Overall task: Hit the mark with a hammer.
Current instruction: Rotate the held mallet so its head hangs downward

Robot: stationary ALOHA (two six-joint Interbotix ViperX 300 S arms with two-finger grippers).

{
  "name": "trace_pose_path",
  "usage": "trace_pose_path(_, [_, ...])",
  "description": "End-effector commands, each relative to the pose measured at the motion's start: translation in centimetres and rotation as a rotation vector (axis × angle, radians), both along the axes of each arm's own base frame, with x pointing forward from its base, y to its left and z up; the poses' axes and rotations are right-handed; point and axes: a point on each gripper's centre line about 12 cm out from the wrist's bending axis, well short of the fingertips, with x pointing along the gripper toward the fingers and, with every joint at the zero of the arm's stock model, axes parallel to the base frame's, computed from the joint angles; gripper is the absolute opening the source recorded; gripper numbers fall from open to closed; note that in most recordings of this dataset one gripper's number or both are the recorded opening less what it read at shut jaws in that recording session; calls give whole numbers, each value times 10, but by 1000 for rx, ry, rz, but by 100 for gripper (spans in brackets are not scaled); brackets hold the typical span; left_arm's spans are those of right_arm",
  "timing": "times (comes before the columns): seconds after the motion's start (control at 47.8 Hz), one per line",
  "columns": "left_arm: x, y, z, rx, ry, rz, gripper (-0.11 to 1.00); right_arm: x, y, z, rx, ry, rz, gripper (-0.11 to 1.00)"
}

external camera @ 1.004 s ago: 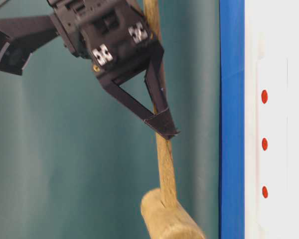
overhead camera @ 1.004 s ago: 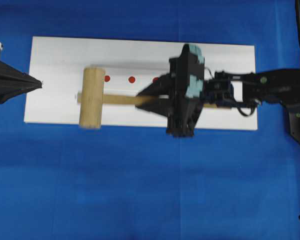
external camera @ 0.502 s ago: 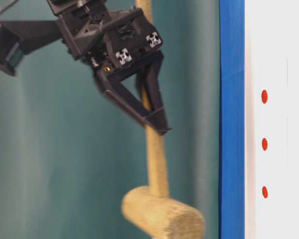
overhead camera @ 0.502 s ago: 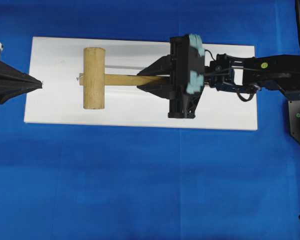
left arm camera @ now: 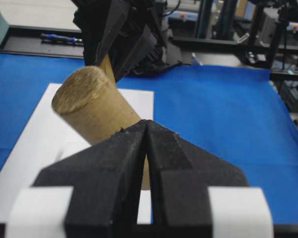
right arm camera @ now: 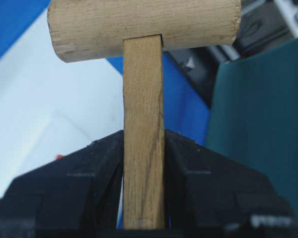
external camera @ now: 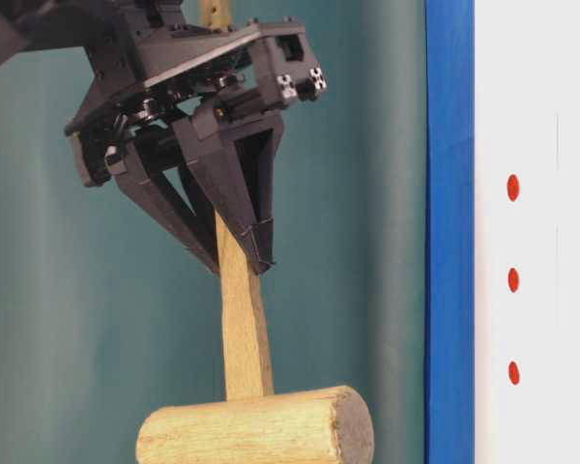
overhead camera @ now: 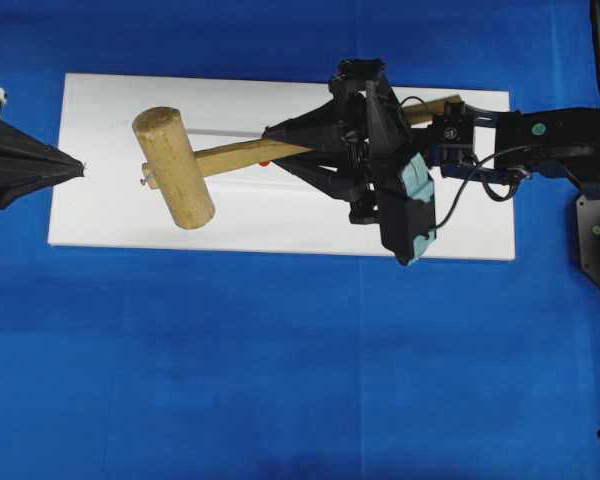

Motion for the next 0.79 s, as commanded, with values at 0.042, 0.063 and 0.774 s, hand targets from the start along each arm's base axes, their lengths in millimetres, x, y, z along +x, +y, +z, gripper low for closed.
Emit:
trace_pose_path(0.042, [1, 0, 5, -3, -17, 2, 0, -3, -1, 23, -84, -84, 6, 9])
trace_pose_path(0.063, [1, 1, 5, -3, -17, 4, 0, -3, -1, 22, -100, -85, 8, 9])
trace_pose_path(0.774, [2, 1, 4, -17, -12, 4, 3, -7, -2, 22, -220, -114, 16, 10])
